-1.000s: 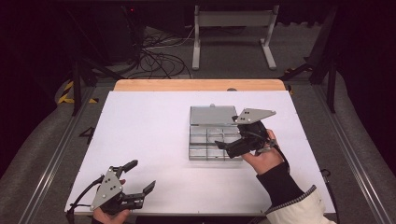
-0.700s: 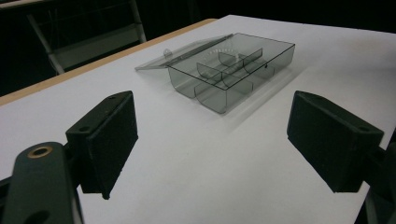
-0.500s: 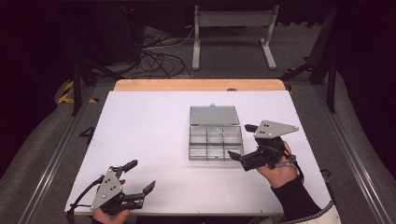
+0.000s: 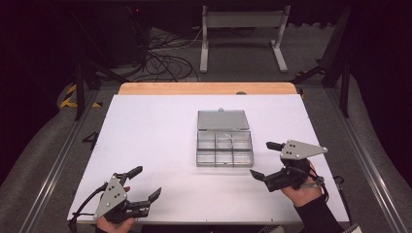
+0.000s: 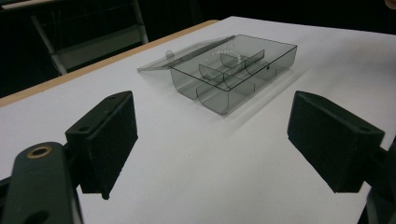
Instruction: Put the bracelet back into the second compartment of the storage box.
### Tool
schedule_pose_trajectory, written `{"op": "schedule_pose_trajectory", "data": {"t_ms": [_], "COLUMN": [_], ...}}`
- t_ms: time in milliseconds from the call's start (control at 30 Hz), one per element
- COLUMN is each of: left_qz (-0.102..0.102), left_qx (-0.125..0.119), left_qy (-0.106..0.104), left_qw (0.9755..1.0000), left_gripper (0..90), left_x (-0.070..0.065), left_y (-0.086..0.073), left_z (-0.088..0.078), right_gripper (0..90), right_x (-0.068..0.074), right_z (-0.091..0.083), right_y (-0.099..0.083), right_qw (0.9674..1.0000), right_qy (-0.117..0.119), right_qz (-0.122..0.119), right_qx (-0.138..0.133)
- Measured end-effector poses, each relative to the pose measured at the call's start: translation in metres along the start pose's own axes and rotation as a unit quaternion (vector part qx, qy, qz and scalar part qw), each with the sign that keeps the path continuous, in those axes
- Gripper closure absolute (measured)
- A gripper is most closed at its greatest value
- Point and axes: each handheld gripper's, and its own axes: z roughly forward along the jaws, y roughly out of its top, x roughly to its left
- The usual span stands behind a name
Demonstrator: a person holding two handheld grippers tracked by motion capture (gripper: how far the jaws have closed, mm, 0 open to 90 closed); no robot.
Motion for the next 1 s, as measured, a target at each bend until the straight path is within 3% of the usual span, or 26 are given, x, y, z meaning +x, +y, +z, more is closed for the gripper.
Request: {"op": "schedule_pose_trajectory", "data": {"t_ms": [300,1000], "left_qz": [0.000,-0.004], "left_qx": [0.002,0.006], "left_qy": [0.000,-0.003], "left_qw": [1.0000,1.0000], "left_gripper": [16.6,16.6], "left_x": [0.000,0.000], "left_y": [0.000,-0.001], "left_z": [0.000,0.002], "right_gripper": [0.0,0.0], "right_x": [0.000,-0.007], "right_z": [-0.004,0.001], "right_y": [-0.025,-0.075], "right_qw": [1.0000,0.9984], "right_qy": [0.003,0.009], "right_qz": [0.004,0.048], "right_qx": [-0.009,0.027]}}
